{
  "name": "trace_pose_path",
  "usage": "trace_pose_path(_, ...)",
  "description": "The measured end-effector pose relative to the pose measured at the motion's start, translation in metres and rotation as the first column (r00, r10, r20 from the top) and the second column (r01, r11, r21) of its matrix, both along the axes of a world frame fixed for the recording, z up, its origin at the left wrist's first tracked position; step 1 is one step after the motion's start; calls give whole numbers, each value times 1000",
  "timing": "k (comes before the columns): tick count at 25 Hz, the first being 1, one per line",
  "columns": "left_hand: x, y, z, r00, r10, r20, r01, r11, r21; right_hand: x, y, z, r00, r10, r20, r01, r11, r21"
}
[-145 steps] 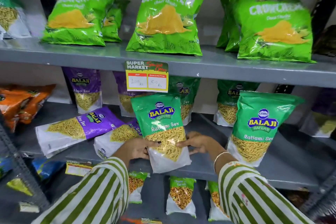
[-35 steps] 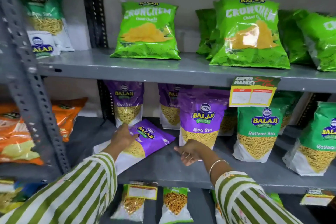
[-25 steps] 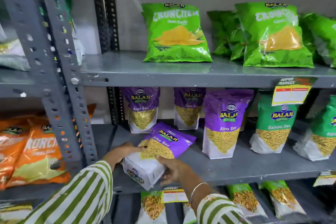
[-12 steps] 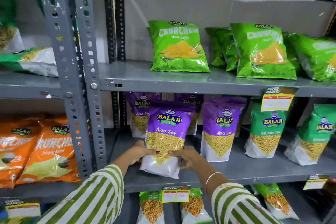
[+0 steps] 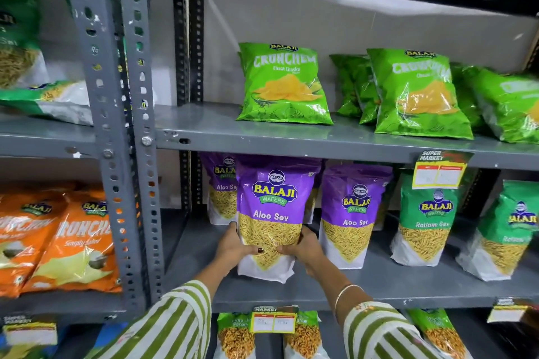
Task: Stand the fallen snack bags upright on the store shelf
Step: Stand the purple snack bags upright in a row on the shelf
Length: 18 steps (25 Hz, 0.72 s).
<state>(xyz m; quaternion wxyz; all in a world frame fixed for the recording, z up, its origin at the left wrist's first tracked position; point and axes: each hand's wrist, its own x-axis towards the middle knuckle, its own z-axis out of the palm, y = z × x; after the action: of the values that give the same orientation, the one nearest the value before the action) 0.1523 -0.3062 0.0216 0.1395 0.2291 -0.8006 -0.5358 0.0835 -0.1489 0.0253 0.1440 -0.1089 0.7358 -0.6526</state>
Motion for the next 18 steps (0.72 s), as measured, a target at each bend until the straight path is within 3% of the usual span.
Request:
trace_pose_path(8, -23, -6, -29, 987, 131, -96, -129, 991, 23, -36, -25, -33, 987, 15, -158, 5, 993, 121)
trace_pose_path(13, -25, -16, -49, 987, 143, -71, -141, 989, 41, -45, -30, -49, 989, 61, -138, -39, 987, 158)
trace_pose_path(18, -22, -23, -60, 998, 54, 37, -58, 990, 127, -46, -27, -63, 990, 140, -10, -135, 968, 211)
